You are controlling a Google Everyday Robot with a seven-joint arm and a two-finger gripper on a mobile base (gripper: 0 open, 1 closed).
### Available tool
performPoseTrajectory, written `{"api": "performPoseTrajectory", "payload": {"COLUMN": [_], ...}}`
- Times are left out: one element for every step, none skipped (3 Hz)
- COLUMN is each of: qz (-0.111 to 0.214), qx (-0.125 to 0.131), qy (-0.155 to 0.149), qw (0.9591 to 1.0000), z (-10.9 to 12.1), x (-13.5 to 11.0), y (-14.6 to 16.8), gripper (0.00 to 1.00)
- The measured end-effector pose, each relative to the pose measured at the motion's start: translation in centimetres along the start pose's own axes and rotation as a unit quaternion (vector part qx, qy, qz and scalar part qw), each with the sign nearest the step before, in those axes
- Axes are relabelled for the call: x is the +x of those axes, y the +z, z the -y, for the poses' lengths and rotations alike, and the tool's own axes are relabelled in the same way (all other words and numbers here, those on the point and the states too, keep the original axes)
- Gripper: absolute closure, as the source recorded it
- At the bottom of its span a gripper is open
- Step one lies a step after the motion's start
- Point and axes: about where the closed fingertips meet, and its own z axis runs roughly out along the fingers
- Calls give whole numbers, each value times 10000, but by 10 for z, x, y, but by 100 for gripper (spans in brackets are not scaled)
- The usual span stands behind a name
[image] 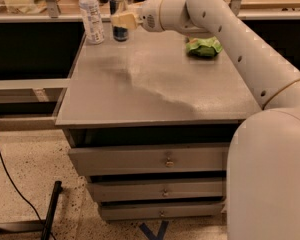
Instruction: Move redbull can near blue plastic bottle
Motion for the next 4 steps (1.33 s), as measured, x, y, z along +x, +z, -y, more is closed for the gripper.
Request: {"api": "performPoseTrajectory", "payload": {"qz": [-54,-155,-223,-214], "qx": [147,238,266,258], "qy": [118,129,132,134], "qw": [9998,9995,9993,9993], "z": [17,32,41,47], "x": [9,21,34,45], "y": [15,29,45,56], "gripper": [100,100,100,100]}}
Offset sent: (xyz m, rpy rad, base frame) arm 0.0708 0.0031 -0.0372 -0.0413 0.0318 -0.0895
